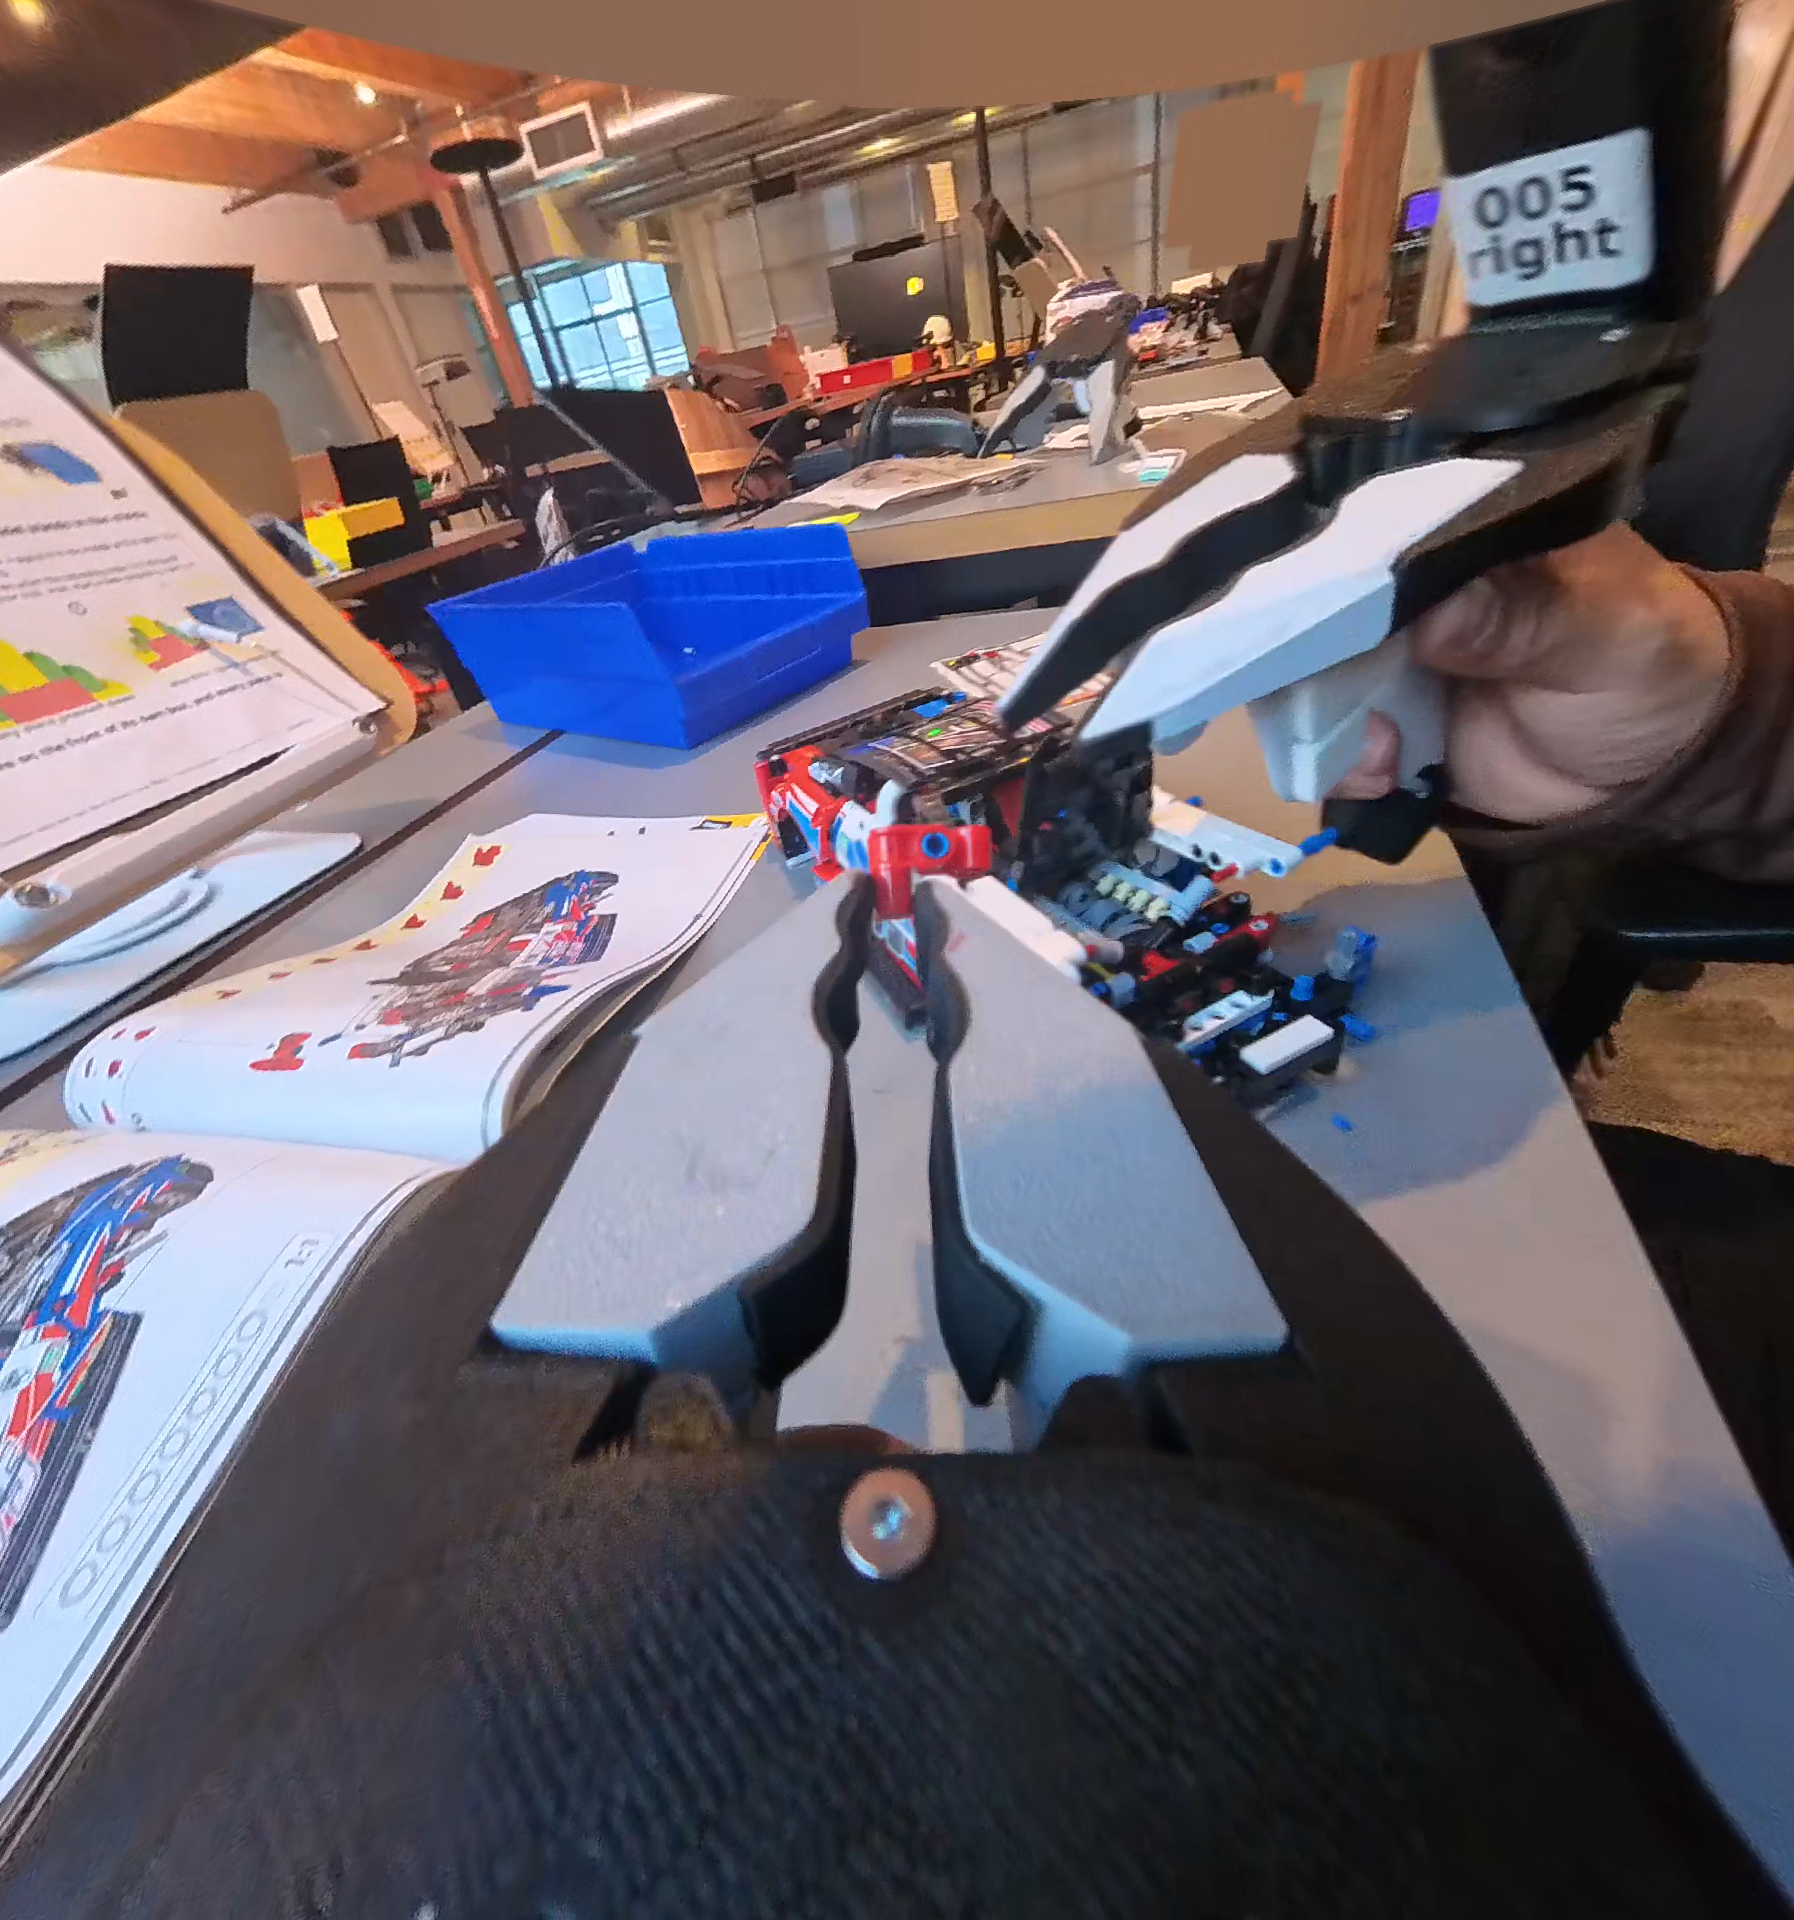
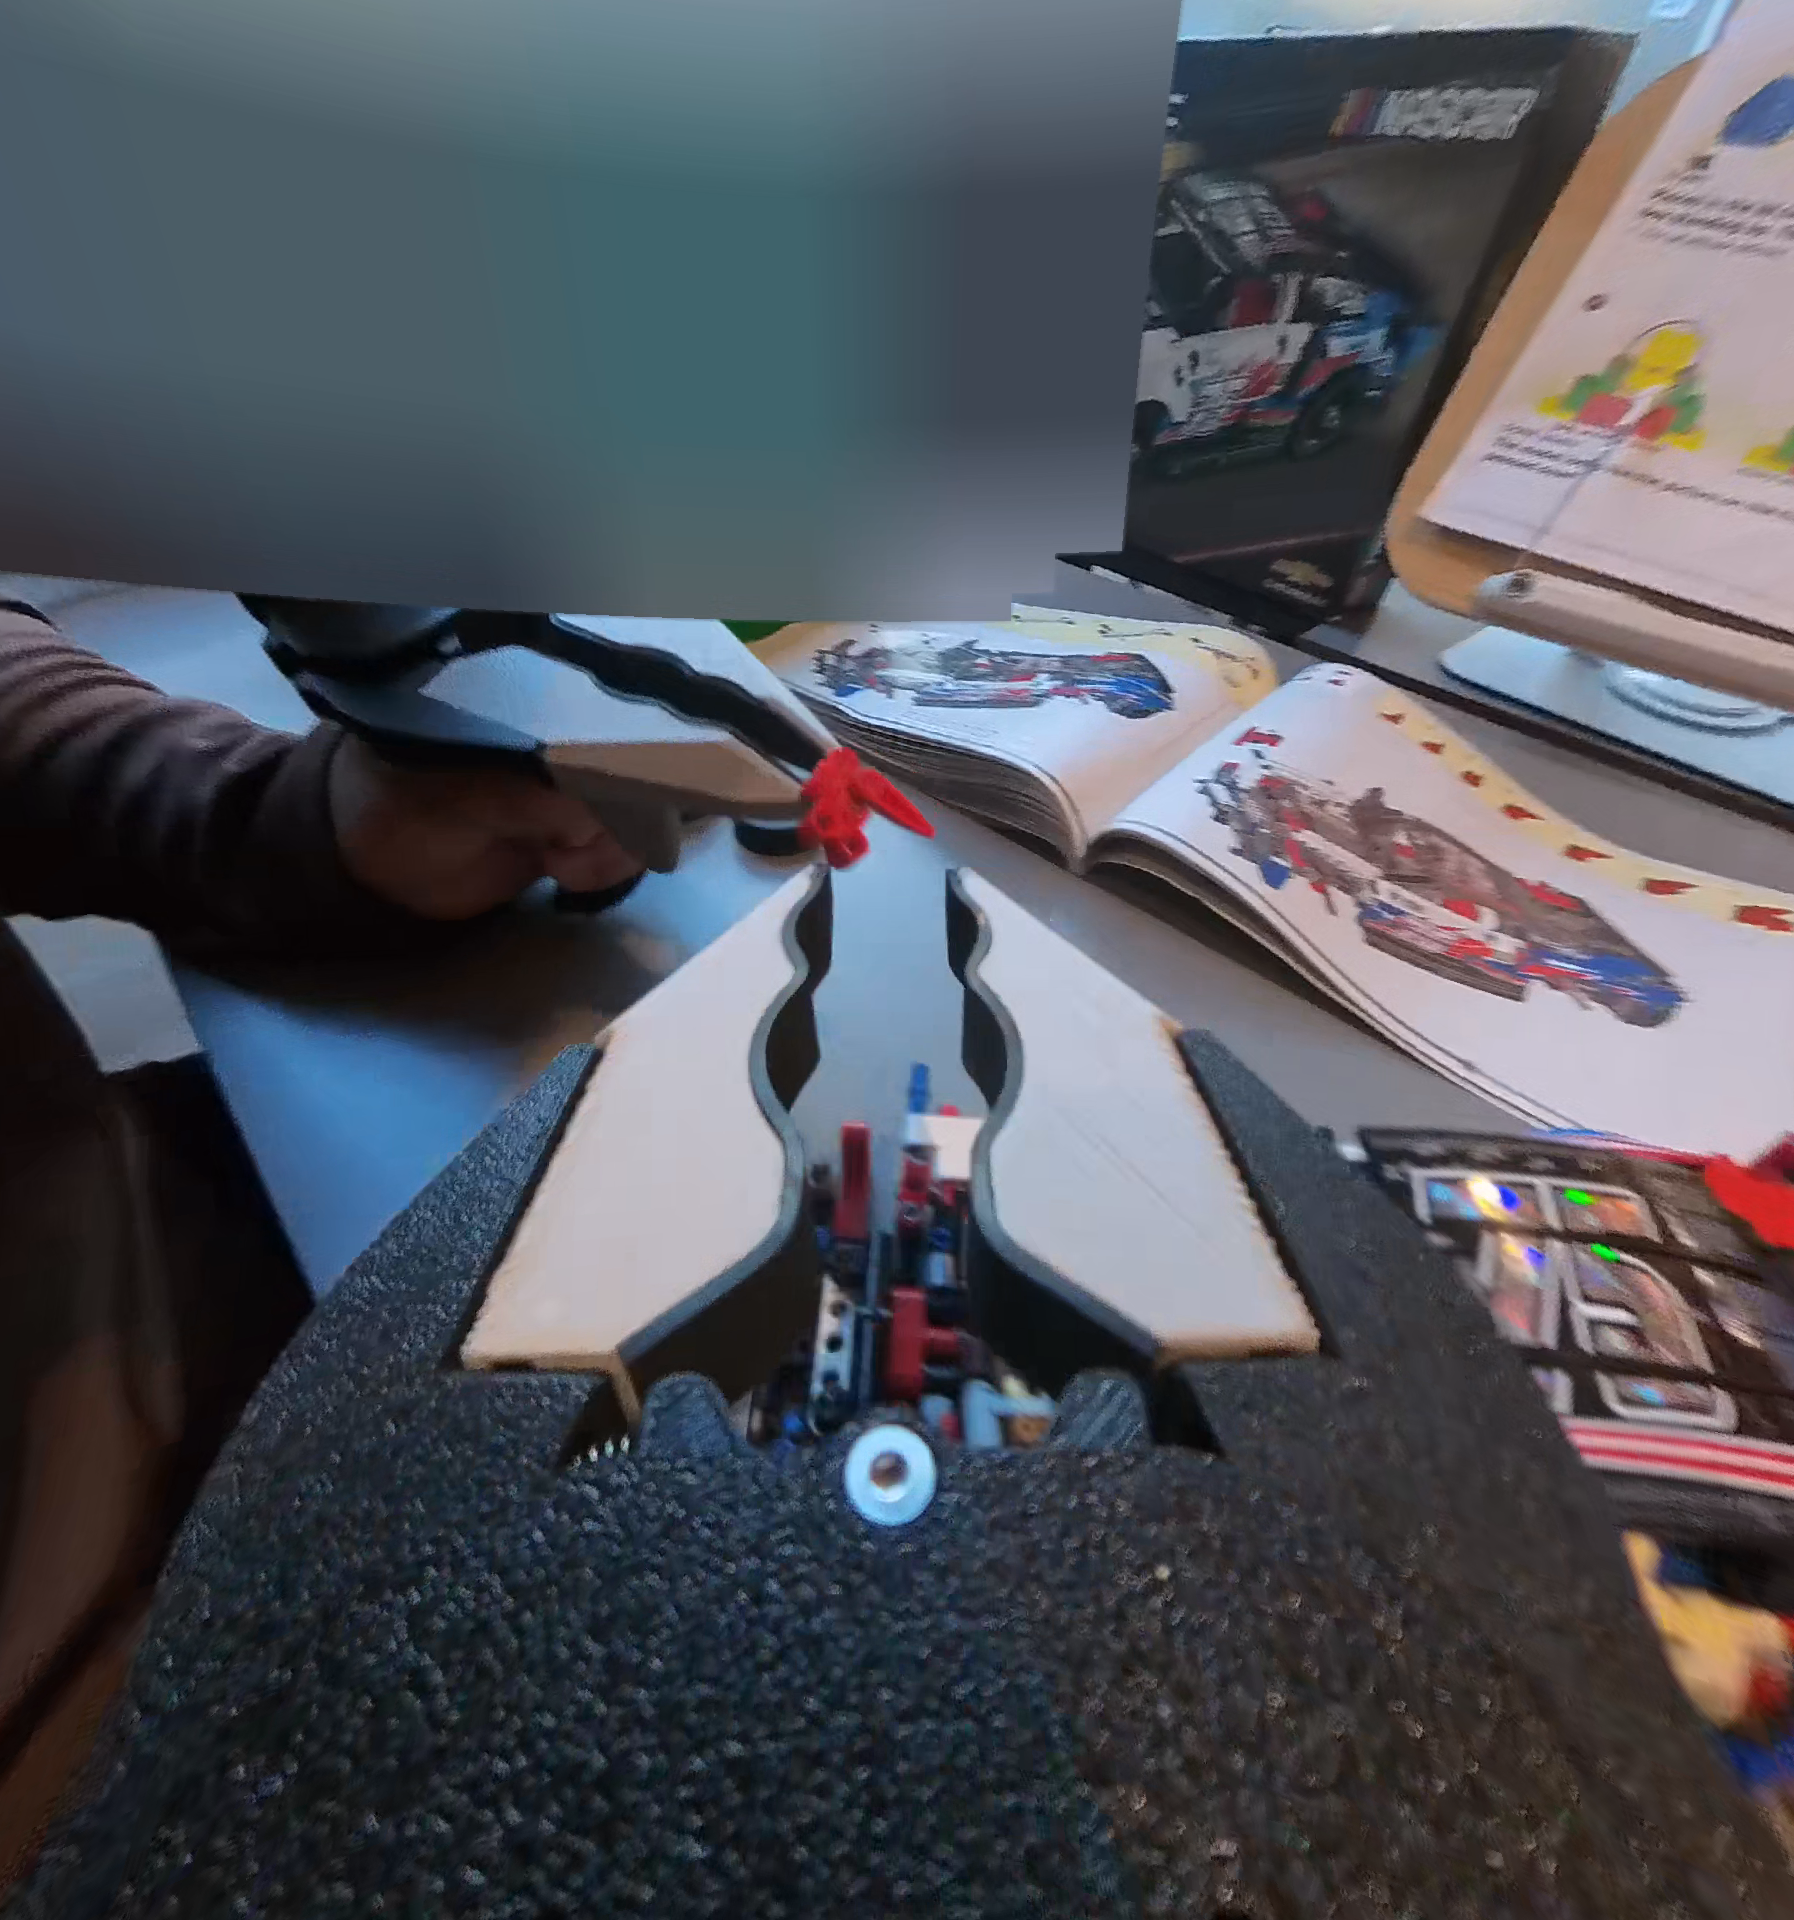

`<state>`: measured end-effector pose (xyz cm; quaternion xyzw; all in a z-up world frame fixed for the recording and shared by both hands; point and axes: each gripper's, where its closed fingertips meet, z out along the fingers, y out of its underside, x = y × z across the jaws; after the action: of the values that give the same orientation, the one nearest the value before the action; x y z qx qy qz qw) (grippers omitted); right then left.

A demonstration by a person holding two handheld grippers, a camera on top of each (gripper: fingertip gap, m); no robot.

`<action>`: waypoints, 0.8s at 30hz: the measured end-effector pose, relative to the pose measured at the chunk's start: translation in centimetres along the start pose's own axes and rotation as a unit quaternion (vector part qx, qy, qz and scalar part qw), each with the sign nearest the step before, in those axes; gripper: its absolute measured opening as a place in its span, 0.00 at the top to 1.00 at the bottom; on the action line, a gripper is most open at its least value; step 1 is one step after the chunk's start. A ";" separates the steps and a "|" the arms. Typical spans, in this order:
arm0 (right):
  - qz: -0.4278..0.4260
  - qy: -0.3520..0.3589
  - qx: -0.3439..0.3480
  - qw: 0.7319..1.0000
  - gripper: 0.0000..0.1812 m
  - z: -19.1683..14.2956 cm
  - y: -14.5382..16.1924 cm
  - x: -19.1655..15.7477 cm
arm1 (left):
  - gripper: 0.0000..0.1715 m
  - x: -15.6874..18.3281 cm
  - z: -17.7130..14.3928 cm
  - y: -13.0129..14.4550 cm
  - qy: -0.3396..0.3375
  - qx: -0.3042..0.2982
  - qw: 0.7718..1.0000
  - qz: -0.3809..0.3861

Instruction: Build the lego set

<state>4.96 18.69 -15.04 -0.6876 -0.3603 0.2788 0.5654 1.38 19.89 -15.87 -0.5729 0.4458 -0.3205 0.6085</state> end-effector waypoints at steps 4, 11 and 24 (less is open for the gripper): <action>0.001 -0.018 -0.013 1.000 0.88 0.8 -0.5 -1.1 | 0.98 0.7 0.0 -0.4 0.000 0.007 0.999 0.031; -0.006 -0.039 -0.022 0.999 0.89 1.3 -1.4 -2.7 | 0.98 1.6 -0.3 -1.2 0.012 0.025 0.998 0.054; 0.076 -0.063 -0.027 0.995 0.90 1.4 -1.0 -3.3 | 0.98 1.8 -0.9 -2.3 -0.022 0.041 0.993 0.106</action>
<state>1.71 16.95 -14.46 -0.7089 -0.3494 0.3543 0.4998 1.60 17.56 -13.91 -0.5039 0.4772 -0.2598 0.6715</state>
